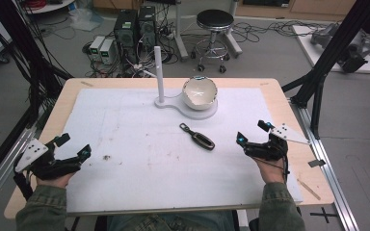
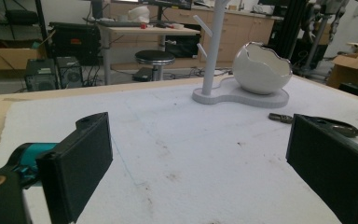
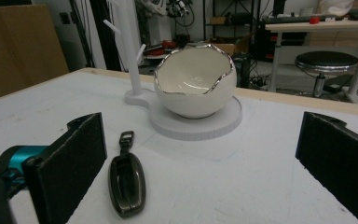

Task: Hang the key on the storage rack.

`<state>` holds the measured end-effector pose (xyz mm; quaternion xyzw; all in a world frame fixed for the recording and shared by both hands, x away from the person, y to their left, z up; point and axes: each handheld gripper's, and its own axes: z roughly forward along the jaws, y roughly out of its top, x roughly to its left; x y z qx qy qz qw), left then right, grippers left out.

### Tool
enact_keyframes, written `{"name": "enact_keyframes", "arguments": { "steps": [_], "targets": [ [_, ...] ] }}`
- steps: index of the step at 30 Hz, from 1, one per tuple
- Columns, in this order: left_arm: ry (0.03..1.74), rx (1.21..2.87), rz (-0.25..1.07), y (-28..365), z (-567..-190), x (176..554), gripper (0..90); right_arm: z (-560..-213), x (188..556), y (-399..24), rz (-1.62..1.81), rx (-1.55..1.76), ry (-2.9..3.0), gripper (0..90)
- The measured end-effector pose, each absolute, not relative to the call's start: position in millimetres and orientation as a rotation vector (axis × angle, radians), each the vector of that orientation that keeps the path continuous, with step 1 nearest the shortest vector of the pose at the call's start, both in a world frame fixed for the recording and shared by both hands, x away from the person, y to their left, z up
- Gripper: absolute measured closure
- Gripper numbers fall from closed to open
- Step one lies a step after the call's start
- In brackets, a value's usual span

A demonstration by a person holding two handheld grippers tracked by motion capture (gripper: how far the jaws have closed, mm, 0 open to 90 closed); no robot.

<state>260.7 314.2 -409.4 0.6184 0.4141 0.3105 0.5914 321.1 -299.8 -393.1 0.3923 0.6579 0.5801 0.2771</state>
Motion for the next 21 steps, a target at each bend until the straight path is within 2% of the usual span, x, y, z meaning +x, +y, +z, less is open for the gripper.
{"name": "enact_keyframes", "arguments": {
  "steps": [21],
  "targets": [
    [0.948,1.446,0.688,311.1,-409.8,263.8,7.4,-392.6,318.4,-296.8,1.526,1.065,1.796,0.6]
  ]
}}
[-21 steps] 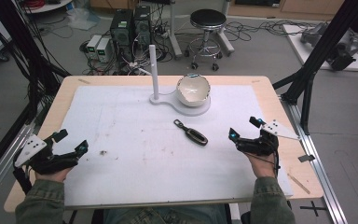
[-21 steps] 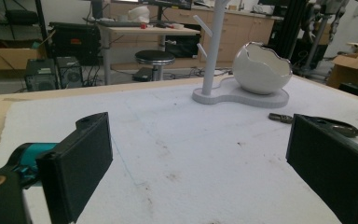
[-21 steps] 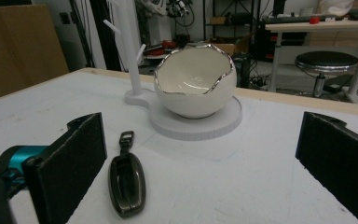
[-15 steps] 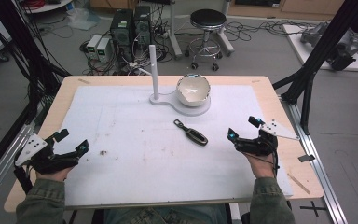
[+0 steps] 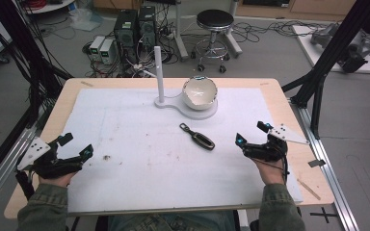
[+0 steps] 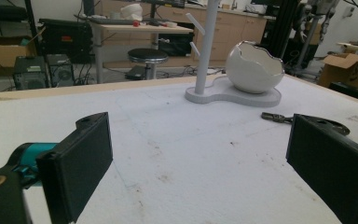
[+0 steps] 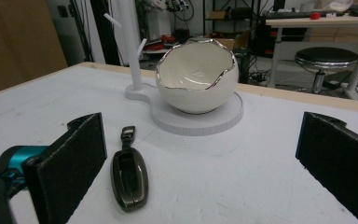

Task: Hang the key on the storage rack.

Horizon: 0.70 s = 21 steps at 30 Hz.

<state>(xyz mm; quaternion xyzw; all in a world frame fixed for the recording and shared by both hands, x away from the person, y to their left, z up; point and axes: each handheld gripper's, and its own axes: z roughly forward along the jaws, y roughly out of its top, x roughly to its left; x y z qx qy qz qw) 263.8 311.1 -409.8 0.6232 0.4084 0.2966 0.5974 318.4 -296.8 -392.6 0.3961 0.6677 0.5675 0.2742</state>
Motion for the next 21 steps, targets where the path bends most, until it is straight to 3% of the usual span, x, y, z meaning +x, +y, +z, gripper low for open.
{"name": "enact_keyframes", "arguments": {
  "steps": [21],
  "targets": [
    [0.938,1.459,0.674,309,-410,265,7.4,-387,337,-259,1.399,0.999,2.035,0.7]
  ]
}}
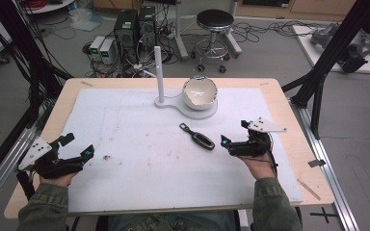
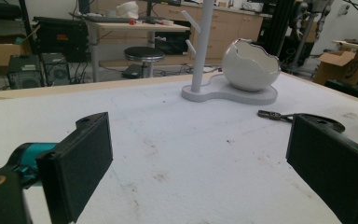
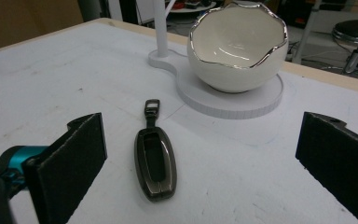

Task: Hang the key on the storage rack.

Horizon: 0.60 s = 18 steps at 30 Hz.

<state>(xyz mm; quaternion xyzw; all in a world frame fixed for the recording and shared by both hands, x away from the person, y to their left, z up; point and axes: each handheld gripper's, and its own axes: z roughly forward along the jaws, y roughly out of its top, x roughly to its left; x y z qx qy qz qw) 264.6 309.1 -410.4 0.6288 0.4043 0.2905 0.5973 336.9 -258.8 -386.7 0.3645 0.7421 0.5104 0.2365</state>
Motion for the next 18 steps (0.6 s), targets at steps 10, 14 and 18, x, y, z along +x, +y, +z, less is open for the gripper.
{"name": "enact_keyframes", "arguments": {
  "steps": [10,14,18],
  "targets": [
    [0.931,1.468,0.666,308,-411,265,7.4,-376,349,-233,1.339,0.955,2.179,0.7],
    [0.930,1.467,0.664,308,-411,266,7.4,-374,353,-226,1.321,0.948,2.203,0.7],
    [0.930,1.468,0.665,308,-411,265,7.4,-371,360,-218,1.301,0.954,2.228,0.7]
  ]
}}
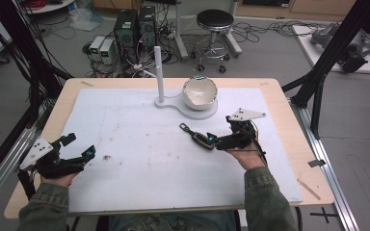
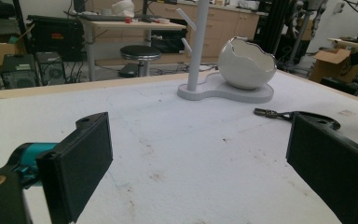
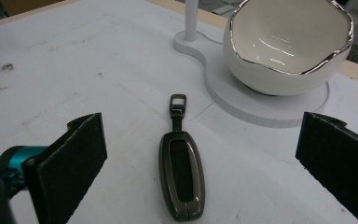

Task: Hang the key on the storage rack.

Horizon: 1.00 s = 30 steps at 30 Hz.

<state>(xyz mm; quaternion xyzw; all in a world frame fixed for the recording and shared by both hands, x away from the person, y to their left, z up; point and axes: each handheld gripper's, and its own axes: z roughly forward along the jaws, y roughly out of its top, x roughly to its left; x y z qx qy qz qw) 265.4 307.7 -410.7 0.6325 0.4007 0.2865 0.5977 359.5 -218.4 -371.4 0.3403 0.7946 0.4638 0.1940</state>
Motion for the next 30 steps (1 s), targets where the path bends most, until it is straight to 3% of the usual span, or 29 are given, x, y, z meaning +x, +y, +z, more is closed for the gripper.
{"name": "enact_keyframes", "arguments": {
  "steps": [30],
  "targets": [
    [0.932,1.469,0.643,307,-411,266,7.4,-358,403,-172,1.071,0.922,2.484,0.7]
  ]
}}
